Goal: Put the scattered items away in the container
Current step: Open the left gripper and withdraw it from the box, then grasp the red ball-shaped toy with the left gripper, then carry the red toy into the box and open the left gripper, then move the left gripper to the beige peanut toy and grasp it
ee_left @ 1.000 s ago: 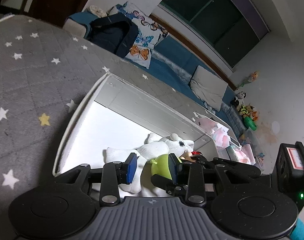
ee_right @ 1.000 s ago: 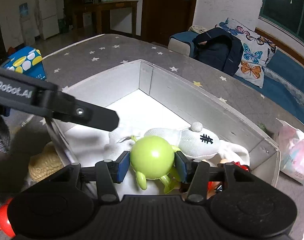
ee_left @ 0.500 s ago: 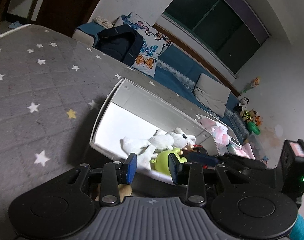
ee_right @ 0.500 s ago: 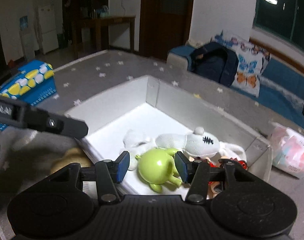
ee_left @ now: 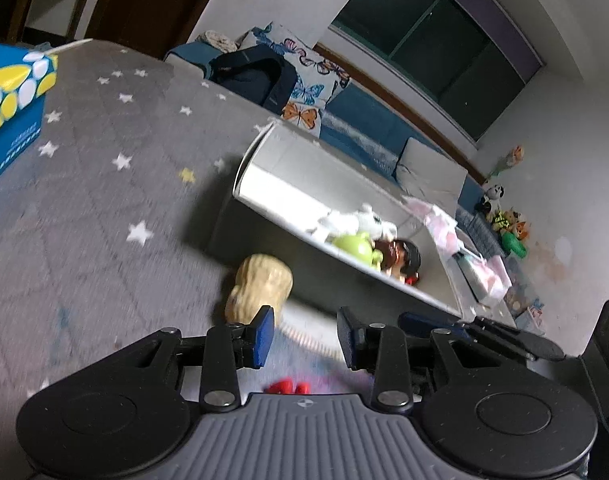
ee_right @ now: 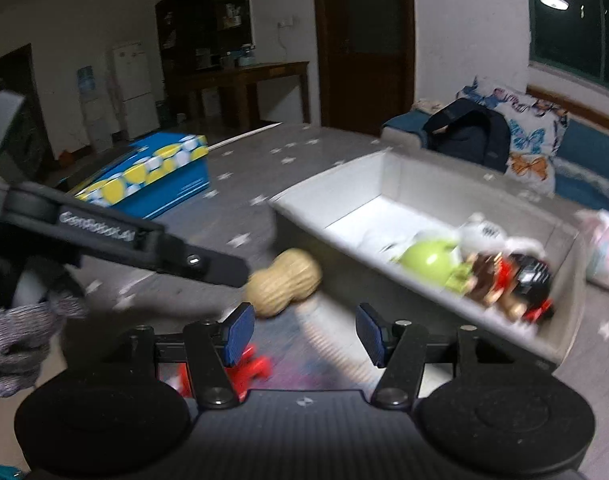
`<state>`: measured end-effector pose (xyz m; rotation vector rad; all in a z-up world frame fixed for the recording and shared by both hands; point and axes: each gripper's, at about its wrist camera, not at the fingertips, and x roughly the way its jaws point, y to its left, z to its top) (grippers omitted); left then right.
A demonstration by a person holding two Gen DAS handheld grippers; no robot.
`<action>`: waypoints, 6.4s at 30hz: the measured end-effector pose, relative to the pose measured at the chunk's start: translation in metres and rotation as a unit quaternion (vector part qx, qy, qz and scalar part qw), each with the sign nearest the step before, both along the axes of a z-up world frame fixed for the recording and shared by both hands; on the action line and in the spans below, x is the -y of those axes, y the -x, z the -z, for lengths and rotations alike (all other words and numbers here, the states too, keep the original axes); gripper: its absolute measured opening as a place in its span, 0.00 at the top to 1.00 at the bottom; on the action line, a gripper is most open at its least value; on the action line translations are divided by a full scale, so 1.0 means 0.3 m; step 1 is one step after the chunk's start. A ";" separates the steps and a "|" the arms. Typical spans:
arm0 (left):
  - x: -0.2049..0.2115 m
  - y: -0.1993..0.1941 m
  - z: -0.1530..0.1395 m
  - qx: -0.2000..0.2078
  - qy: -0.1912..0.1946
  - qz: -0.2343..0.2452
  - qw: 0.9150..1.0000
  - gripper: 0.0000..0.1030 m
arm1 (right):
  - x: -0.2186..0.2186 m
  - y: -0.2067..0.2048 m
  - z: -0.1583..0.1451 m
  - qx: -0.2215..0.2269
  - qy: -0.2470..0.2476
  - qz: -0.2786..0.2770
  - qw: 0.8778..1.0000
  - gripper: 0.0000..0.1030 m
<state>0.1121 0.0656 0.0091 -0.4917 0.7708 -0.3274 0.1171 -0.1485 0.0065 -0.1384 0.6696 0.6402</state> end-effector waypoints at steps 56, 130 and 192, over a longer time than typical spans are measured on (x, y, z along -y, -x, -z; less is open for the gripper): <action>-0.025 0.121 0.093 -0.043 0.023 0.016 0.999 0.61 | -0.104 0.130 0.156 -0.067 -0.028 -0.032 0.997 0.45; 0.149 -0.571 0.053 -0.034 0.023 0.002 0.999 0.62 | -0.054 -0.591 0.082 -0.060 0.068 -0.027 0.996 0.53; 0.000 -0.178 0.002 0.001 -0.011 -0.040 0.999 0.62 | -0.092 -0.158 0.048 -0.021 -0.013 -0.017 1.000 0.43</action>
